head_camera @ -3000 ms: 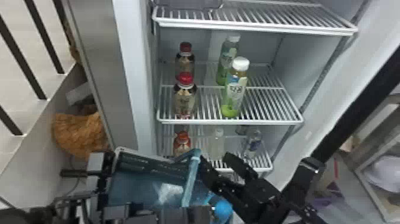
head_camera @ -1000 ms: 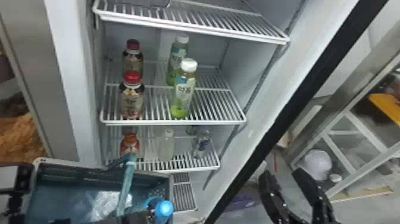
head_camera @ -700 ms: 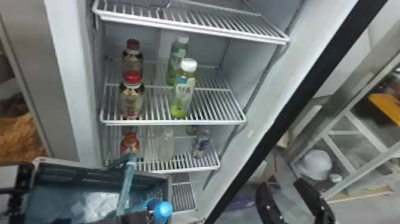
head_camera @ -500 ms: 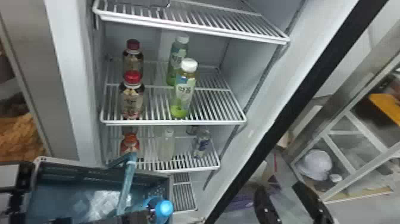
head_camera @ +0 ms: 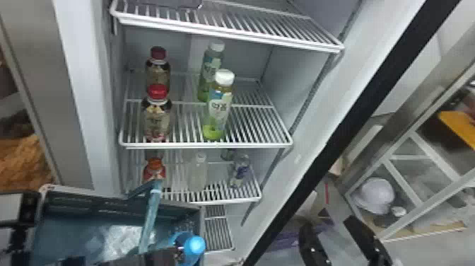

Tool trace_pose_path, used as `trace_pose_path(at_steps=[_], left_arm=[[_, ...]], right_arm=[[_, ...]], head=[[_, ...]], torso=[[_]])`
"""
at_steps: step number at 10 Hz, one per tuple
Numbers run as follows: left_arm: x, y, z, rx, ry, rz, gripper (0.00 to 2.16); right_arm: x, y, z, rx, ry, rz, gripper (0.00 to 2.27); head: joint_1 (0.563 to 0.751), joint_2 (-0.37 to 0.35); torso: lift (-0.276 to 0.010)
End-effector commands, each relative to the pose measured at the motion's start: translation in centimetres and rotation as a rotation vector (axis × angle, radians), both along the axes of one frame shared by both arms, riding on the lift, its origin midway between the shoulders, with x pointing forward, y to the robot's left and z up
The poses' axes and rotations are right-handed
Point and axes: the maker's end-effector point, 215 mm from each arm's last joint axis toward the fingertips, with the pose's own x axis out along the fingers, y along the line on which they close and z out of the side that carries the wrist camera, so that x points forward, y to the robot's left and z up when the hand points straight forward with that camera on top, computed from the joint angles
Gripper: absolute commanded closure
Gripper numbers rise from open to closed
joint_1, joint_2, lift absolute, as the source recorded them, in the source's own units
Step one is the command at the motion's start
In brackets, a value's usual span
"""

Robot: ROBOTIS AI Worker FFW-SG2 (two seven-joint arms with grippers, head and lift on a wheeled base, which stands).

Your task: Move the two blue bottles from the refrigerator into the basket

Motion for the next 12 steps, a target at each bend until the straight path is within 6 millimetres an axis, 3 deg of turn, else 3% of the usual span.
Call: trace_pose_path(at_steps=[1, 12], left_arm=[[0.03, 0.02, 0.03, -0.001, 0.0, 0.001, 1.2], [0.21, 0.01, 0.16, -0.003, -0.003, 0.005, 1.2]], right_arm=[[0.09, 0.05, -0.07, 0.002, 0.002, 0.002, 0.11], [0.32, 0.19, -0.04, 0.005, -0.002, 0.009, 0.11]], head=[[0.695, -0.35], [0.695, -0.35]], torso=[[0.0], [0.0]])
